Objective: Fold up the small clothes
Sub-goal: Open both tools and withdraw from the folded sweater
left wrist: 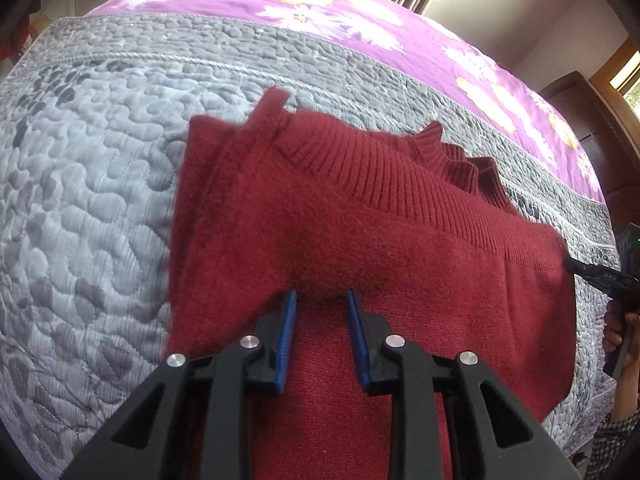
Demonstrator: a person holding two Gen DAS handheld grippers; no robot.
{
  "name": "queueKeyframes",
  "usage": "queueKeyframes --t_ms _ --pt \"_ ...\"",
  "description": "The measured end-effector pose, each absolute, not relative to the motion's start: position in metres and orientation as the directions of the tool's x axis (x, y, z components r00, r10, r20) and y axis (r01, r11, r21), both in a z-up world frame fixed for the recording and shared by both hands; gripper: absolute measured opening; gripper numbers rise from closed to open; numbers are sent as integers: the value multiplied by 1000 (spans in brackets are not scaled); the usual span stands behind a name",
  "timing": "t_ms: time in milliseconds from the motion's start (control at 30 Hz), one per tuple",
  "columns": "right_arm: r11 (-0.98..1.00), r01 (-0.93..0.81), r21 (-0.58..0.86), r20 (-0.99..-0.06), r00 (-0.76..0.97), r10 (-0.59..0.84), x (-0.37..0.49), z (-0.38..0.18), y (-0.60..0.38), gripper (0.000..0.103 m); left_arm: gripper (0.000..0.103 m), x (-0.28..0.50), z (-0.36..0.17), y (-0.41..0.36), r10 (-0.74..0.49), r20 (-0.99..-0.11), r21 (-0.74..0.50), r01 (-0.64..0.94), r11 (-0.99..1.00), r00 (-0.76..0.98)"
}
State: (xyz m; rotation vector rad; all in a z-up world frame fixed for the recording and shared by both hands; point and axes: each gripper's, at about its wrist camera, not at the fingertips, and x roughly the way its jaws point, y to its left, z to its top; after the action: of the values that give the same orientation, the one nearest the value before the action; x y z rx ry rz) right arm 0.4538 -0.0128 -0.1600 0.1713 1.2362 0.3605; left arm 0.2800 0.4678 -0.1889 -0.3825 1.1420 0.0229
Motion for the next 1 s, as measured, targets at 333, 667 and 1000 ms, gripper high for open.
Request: queueKeyframes --t_ms 333,667,1000 --pt "951 -123 285 -920 244 307 454 -193 -12 10 26 282 -190 462 -142 -895 -248 -207 947 422" --pt "921 -177 346 -894 235 381 391 -154 -40 42 37 257 -151 421 -49 -883 -143 -167 976 467" --pt "903 -231 362 -902 157 402 350 -166 -37 59 47 233 -127 390 -31 -860 -110 -126 986 509"
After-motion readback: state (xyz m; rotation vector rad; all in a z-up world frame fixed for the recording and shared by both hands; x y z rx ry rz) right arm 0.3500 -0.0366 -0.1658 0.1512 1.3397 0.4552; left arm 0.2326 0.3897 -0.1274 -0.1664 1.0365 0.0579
